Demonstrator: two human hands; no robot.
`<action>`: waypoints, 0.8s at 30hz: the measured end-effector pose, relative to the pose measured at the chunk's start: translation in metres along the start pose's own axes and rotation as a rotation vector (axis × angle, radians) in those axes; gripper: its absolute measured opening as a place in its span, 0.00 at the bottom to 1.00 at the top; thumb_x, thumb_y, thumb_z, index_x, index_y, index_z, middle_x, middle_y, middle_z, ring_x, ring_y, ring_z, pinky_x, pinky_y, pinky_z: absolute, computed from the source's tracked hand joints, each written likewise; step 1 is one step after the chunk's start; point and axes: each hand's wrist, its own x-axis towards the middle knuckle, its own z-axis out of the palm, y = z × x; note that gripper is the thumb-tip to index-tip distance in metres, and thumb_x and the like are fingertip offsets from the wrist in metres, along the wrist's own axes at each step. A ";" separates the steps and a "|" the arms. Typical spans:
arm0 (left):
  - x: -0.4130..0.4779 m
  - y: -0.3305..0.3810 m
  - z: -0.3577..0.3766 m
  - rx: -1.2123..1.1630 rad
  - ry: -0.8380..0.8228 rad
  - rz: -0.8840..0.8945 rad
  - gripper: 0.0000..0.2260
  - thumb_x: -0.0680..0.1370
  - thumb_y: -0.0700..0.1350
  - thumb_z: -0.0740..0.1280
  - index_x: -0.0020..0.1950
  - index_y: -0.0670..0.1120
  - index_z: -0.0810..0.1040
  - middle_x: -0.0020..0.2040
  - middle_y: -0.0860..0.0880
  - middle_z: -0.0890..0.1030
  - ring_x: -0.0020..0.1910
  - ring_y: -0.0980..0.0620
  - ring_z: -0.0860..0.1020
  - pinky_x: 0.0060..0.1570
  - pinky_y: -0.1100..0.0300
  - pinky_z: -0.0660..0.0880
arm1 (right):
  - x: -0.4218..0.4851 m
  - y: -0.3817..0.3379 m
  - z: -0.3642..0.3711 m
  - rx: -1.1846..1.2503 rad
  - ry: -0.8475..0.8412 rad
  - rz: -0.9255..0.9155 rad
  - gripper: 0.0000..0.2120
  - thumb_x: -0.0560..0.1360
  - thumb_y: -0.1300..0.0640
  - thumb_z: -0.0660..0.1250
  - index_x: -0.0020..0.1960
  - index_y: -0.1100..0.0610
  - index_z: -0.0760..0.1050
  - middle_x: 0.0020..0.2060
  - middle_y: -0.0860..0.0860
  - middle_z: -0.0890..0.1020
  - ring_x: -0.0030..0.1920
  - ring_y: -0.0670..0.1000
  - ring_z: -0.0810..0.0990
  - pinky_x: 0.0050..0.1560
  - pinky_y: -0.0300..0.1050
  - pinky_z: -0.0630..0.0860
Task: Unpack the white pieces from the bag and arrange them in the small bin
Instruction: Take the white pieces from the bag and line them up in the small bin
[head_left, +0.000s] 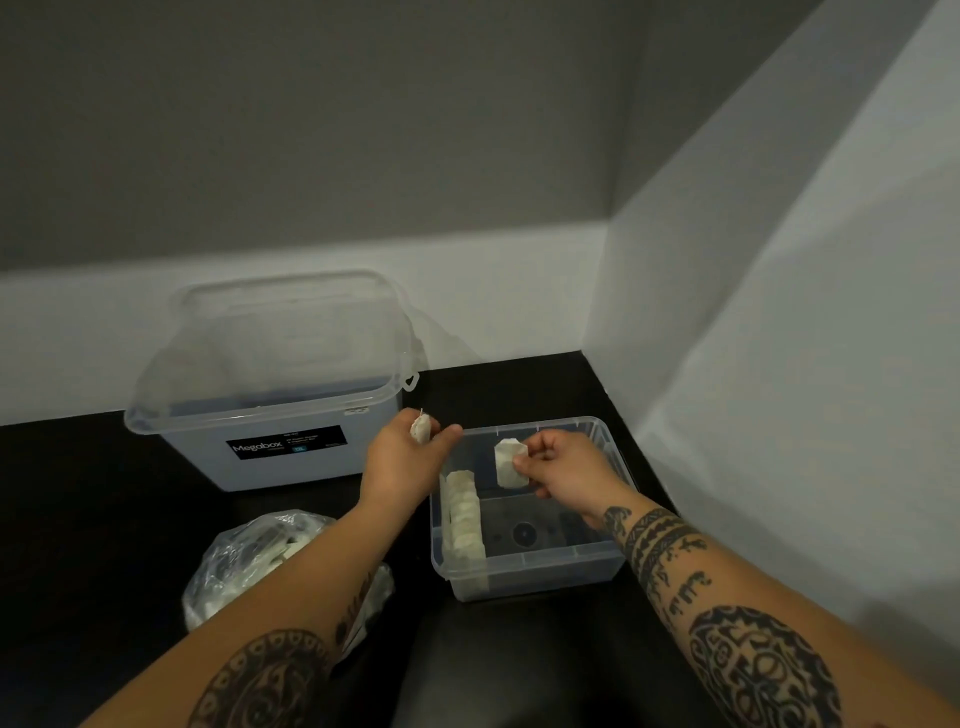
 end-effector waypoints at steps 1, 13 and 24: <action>0.000 -0.003 -0.001 0.074 -0.007 0.004 0.12 0.78 0.56 0.73 0.53 0.49 0.78 0.44 0.52 0.80 0.42 0.54 0.79 0.34 0.62 0.72 | 0.002 0.004 0.003 -0.018 -0.003 0.019 0.04 0.79 0.58 0.70 0.54 0.54 0.80 0.48 0.50 0.85 0.48 0.48 0.84 0.46 0.40 0.82; -0.003 -0.018 0.005 0.119 -0.040 -0.047 0.16 0.79 0.51 0.72 0.66 0.51 0.76 0.53 0.52 0.79 0.49 0.54 0.75 0.47 0.59 0.73 | 0.052 0.029 0.044 -0.249 -0.023 0.276 0.08 0.76 0.60 0.73 0.55 0.59 0.83 0.43 0.53 0.83 0.45 0.52 0.83 0.53 0.53 0.84; -0.010 -0.012 0.009 0.091 -0.049 -0.060 0.20 0.79 0.53 0.73 0.70 0.52 0.75 0.62 0.50 0.80 0.51 0.57 0.73 0.44 0.63 0.71 | 0.068 0.037 0.050 -0.138 0.110 0.561 0.08 0.73 0.63 0.75 0.52 0.62 0.82 0.47 0.58 0.83 0.45 0.56 0.84 0.47 0.51 0.86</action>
